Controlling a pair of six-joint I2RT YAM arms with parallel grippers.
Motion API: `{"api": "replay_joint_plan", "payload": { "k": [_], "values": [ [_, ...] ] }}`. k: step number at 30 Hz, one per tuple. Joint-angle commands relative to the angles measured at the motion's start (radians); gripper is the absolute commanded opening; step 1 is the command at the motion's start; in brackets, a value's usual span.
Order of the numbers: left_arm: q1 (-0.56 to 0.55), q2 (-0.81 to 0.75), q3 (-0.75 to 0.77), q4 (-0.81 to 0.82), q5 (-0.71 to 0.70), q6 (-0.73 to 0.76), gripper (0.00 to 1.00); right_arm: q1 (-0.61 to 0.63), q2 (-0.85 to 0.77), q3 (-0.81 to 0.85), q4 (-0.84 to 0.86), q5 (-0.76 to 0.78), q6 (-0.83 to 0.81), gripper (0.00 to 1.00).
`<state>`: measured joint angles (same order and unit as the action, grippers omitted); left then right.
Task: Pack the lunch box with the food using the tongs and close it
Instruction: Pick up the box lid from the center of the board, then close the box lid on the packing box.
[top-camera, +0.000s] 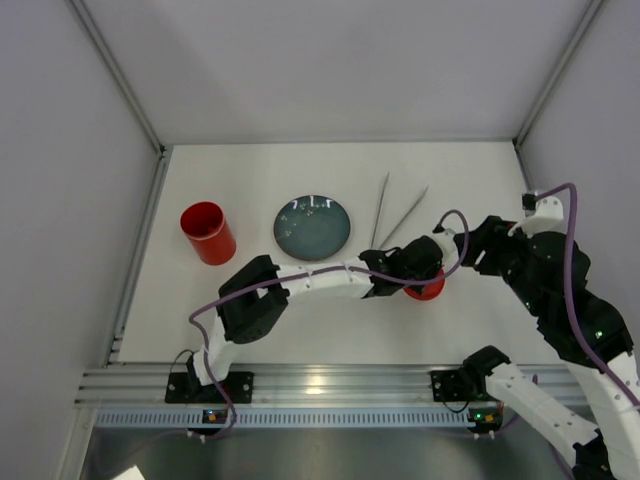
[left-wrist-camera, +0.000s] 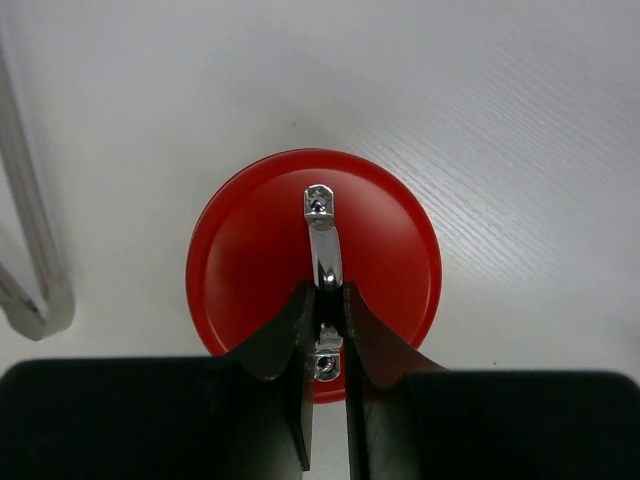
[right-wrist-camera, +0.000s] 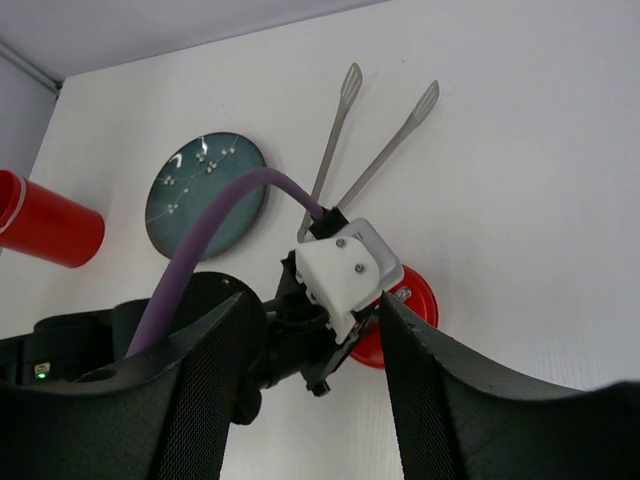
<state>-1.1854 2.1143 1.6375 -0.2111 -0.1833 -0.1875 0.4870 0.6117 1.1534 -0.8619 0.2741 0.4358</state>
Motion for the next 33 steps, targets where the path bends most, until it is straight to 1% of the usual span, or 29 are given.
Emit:
{"api": "replay_joint_plan", "payload": {
  "k": [1, 5, 10, 15, 17, 18, 19, 21, 22, 23, 24, 25, 27, 28, 30, 31, 33],
  "values": [
    [0.026, -0.1, 0.025, -0.003, -0.07, -0.016, 0.0, 0.012, 0.017, 0.037, 0.004, -0.049, -0.02, 0.54],
    [0.049, -0.132, 0.031, -0.027, -0.126, -0.041, 0.0, 0.012, 0.043, 0.046, 0.004, -0.081, -0.032, 0.54],
    [0.09, -0.191, 0.033, -0.079, -0.254, -0.092, 0.0, 0.012, 0.053, 0.052, 0.003, -0.084, -0.04, 0.54],
    [0.154, -0.319, 0.035, -0.174, -0.324, -0.153, 0.0, 0.012, 0.06, 0.051, 0.011, -0.092, -0.042, 0.54],
    [0.174, -0.373, 0.05, -0.223, -0.387, -0.17, 0.0, 0.012, 0.062, 0.042, 0.021, -0.098, -0.04, 0.54],
    [0.181, -0.387, 0.064, -0.293, -0.416, -0.179, 0.01, 0.01, 0.062, 0.032, 0.024, -0.098, -0.039, 0.54],
    [0.194, -0.407, 0.102, -0.341, -0.489, -0.213, 0.03, 0.013, 0.063, 0.025, 0.03, -0.101, -0.037, 0.54],
    [0.219, -0.419, 0.151, -0.452, -0.568, -0.265, 0.04, 0.012, 0.068, 0.006, 0.047, -0.115, -0.034, 0.53],
    [0.252, -0.425, 0.171, -0.568, -0.603, -0.292, 0.04, 0.012, 0.072, 0.002, 0.055, -0.121, -0.031, 0.53],
    [0.274, -0.451, 0.182, -0.614, -0.649, -0.346, 0.04, 0.012, 0.074, -0.004, 0.06, -0.137, -0.031, 0.53],
    [0.297, -0.474, 0.168, -0.645, -0.654, -0.366, 0.04, 0.012, 0.077, -0.017, 0.073, -0.144, -0.026, 0.53],
    [0.352, -0.537, 0.142, -0.655, -0.65, -0.38, 0.04, 0.012, 0.08, -0.02, 0.08, -0.151, -0.025, 0.53],
    [0.417, -0.606, 0.033, -0.636, -0.593, -0.403, 0.05, 0.012, 0.085, -0.032, 0.092, -0.164, -0.023, 0.53],
    [0.484, -0.667, -0.002, -0.617, -0.575, -0.408, 0.06, 0.012, 0.091, -0.037, 0.099, -0.168, -0.022, 0.53],
    [0.549, -0.714, -0.072, -0.619, -0.539, -0.421, 0.06, 0.012, 0.097, -0.049, 0.107, -0.182, -0.022, 0.53],
    [0.611, -0.749, -0.09, -0.619, -0.524, -0.423, 0.07, 0.012, 0.103, -0.05, 0.116, -0.187, -0.02, 0.53],
    [0.673, -0.777, -0.138, -0.614, -0.481, -0.423, 0.07, 0.012, 0.106, -0.063, 0.127, -0.199, -0.019, 0.52]
  ]
}}
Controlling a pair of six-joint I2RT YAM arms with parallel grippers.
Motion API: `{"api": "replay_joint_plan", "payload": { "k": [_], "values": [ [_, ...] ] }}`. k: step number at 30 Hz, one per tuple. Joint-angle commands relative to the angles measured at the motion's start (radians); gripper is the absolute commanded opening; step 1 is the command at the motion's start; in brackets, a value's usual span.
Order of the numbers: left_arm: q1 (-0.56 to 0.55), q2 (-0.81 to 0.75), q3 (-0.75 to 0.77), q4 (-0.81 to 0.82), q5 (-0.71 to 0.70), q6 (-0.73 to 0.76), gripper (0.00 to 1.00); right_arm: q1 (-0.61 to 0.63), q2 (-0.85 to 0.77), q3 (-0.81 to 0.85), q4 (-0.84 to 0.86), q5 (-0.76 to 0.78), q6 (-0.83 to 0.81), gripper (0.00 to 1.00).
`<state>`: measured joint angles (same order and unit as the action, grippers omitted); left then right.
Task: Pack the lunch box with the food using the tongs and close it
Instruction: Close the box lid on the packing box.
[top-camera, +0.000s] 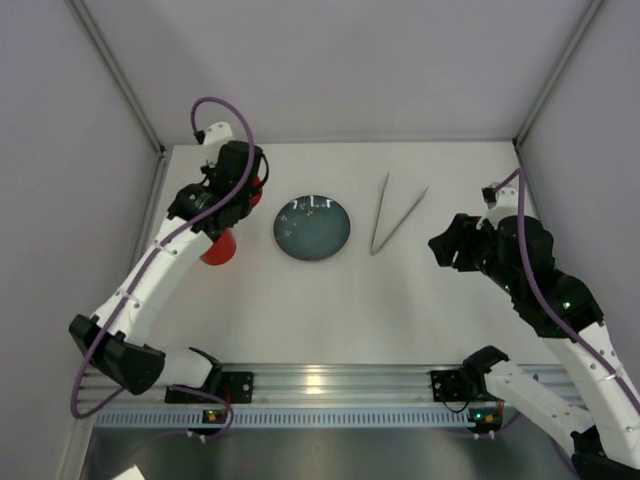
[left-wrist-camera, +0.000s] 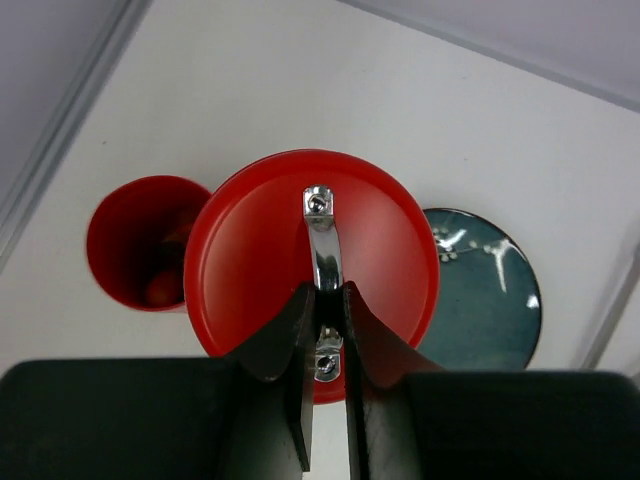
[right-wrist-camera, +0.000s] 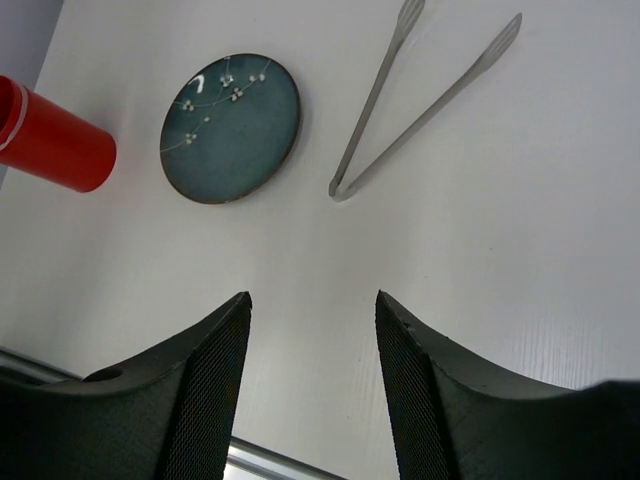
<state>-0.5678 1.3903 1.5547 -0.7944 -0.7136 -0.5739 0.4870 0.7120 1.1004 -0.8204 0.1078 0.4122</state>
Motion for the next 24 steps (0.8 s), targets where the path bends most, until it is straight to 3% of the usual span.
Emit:
{"api": "replay_joint_plan", "payload": {
  "k": [1, 7, 13, 24],
  "values": [
    [0.119, -0.075, -0.073, -0.026, 0.071, -0.034, 0.08, 0.013, 0.012, -0.014, 0.089, -0.036, 0.005, 0.52],
    [0.343, -0.106, -0.177, 0.035, 0.248, -0.027, 0.08, 0.012, 0.024, -0.039, 0.112, -0.063, 0.011, 0.52],
    [0.498, -0.109, -0.24, 0.104, 0.345, -0.011, 0.09, 0.012, 0.023, -0.053, 0.11, -0.062, 0.005, 0.51],
    [0.56, -0.034, -0.252, 0.181, 0.428, 0.005, 0.08, 0.012, 0.03, -0.063, 0.115, -0.062, 0.004, 0.51]
  ]
}}
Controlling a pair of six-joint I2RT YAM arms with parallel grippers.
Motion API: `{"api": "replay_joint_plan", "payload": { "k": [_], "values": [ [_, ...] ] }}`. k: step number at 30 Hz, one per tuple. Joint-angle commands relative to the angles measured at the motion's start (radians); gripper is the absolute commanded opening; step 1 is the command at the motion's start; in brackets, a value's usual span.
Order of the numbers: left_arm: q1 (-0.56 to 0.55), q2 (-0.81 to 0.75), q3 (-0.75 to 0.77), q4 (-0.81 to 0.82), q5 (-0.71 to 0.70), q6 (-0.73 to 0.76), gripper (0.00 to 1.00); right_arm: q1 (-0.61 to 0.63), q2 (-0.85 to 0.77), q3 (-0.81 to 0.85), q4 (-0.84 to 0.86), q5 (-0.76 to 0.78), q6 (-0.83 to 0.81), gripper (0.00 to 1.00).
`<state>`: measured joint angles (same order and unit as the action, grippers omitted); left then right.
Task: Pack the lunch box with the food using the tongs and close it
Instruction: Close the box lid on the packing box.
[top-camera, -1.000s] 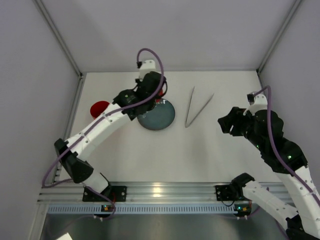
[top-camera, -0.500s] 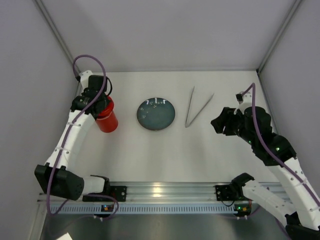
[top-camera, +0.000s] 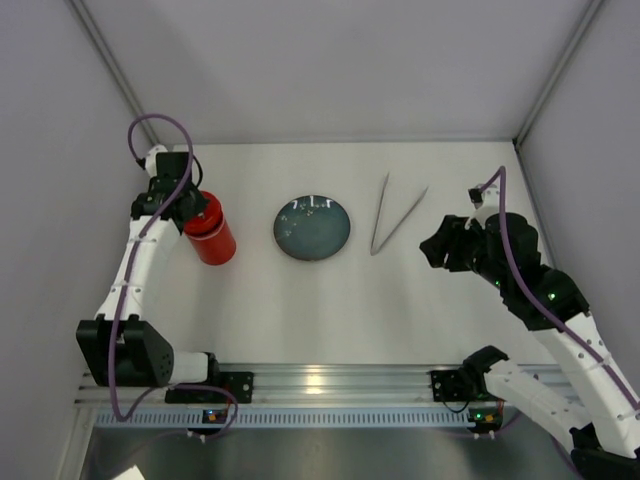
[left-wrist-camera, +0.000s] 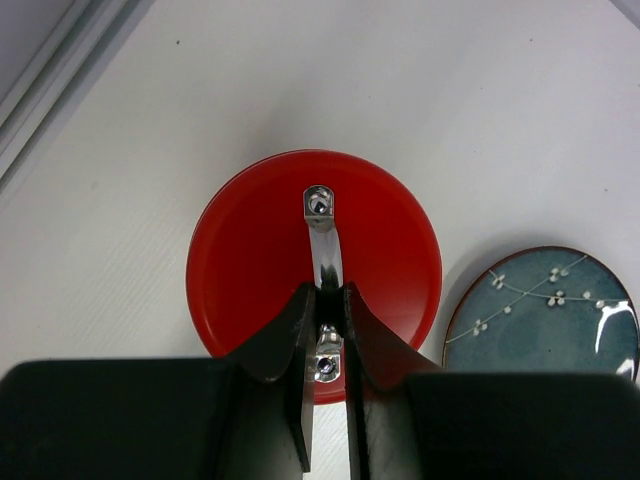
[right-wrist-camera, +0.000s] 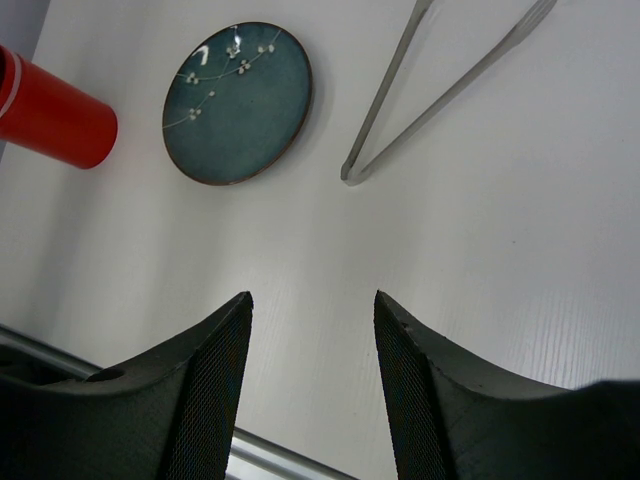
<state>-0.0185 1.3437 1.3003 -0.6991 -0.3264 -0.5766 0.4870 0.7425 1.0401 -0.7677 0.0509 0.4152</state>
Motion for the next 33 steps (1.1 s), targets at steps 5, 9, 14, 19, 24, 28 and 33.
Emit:
{"api": "replay_joint_plan", "payload": {
  "k": [5, 9, 14, 19, 24, 28, 33],
  "values": [
    [0.011, 0.046, 0.011, 0.079, 0.036, 0.004, 0.08, 0.012, 0.001, -0.012, 0.064, -0.003, -0.004, 0.51],
    [0.011, 0.052, 0.002, 0.082, 0.03, 0.003, 0.09, 0.012, 0.003, -0.018, 0.07, -0.005, -0.004, 0.51],
    [0.011, 0.058, -0.015, 0.085, 0.029, -0.003, 0.09, 0.012, 0.006, -0.02, 0.071, -0.006, -0.007, 0.51],
    [0.011, 0.052, -0.029, 0.084, 0.027, -0.002, 0.1, 0.012, 0.009, -0.023, 0.073, -0.006, -0.009, 0.52],
    [0.011, 0.045, -0.048, 0.081, 0.024, -0.008, 0.11, 0.012, 0.017, -0.026, 0.08, -0.016, -0.007, 0.51],
    [0.011, 0.04, -0.062, 0.081, 0.013, -0.012, 0.12, 0.012, 0.02, -0.028, 0.084, -0.017, -0.007, 0.51],
    [0.011, 0.022, -0.09, 0.095, 0.015, -0.026, 0.12, 0.012, 0.021, -0.032, 0.085, -0.019, -0.006, 0.51]
  ]
}}
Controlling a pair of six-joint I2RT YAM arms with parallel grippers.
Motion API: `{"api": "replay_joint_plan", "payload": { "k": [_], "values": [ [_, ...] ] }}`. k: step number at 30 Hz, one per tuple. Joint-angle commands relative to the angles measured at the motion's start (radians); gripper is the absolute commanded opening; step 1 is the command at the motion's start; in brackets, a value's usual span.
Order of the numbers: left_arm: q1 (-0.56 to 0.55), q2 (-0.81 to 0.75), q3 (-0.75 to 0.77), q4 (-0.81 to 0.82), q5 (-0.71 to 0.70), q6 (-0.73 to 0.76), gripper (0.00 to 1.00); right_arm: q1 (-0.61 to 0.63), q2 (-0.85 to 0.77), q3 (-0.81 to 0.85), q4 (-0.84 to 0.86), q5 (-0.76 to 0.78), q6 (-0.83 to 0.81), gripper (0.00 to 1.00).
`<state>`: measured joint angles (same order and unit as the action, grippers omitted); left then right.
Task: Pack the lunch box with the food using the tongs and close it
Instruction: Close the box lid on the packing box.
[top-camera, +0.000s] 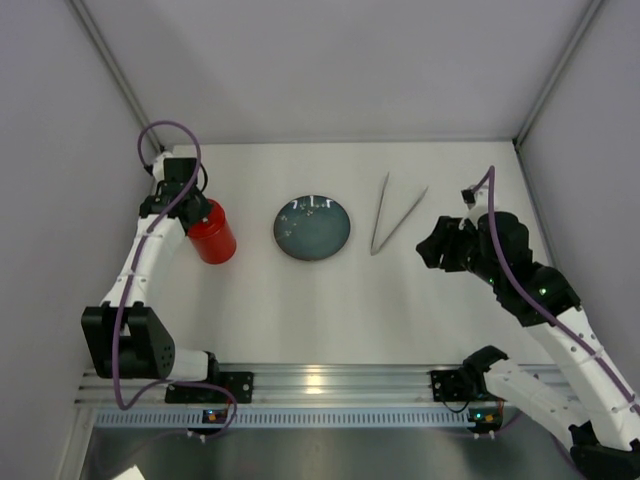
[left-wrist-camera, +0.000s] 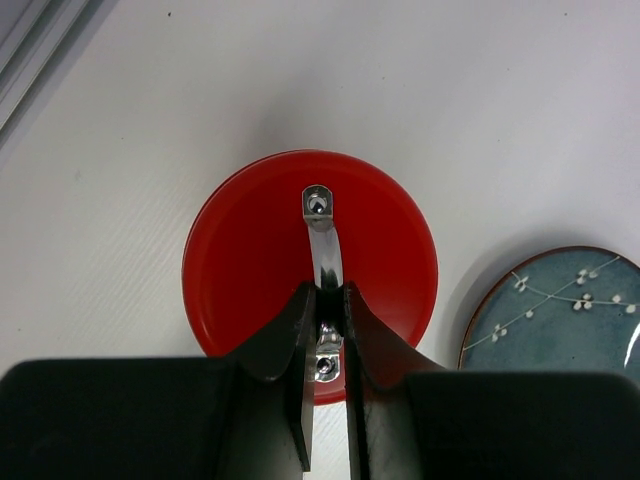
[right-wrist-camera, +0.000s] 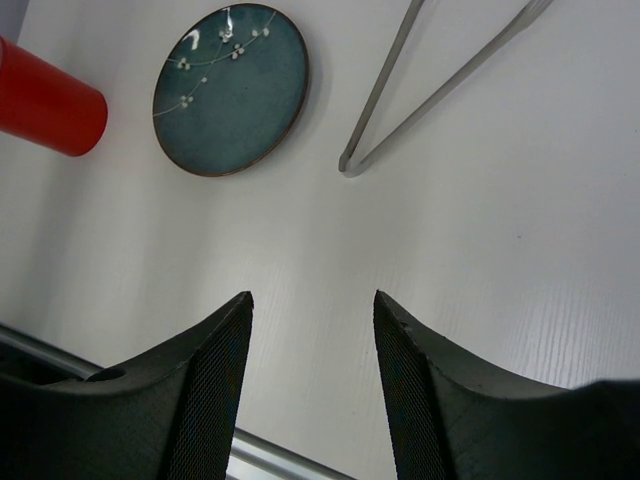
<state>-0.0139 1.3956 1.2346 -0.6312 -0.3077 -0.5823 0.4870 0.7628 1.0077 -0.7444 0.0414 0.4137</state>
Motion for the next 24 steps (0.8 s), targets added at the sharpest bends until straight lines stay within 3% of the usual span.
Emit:
{"api": "replay_joint_plan", "payload": {
  "k": [1, 24],
  "values": [
    [0.034, -0.035, -0.03, 0.033, -0.001, -0.024, 0.12, 0.012, 0.001, 0.0, 0.062, -0.006, -0.006, 0.51],
    [0.06, 0.04, -0.25, 0.195, 0.128, -0.093, 0.2, 0.012, 0.004, -0.037, 0.076, -0.006, -0.003, 0.51]
  ]
}}
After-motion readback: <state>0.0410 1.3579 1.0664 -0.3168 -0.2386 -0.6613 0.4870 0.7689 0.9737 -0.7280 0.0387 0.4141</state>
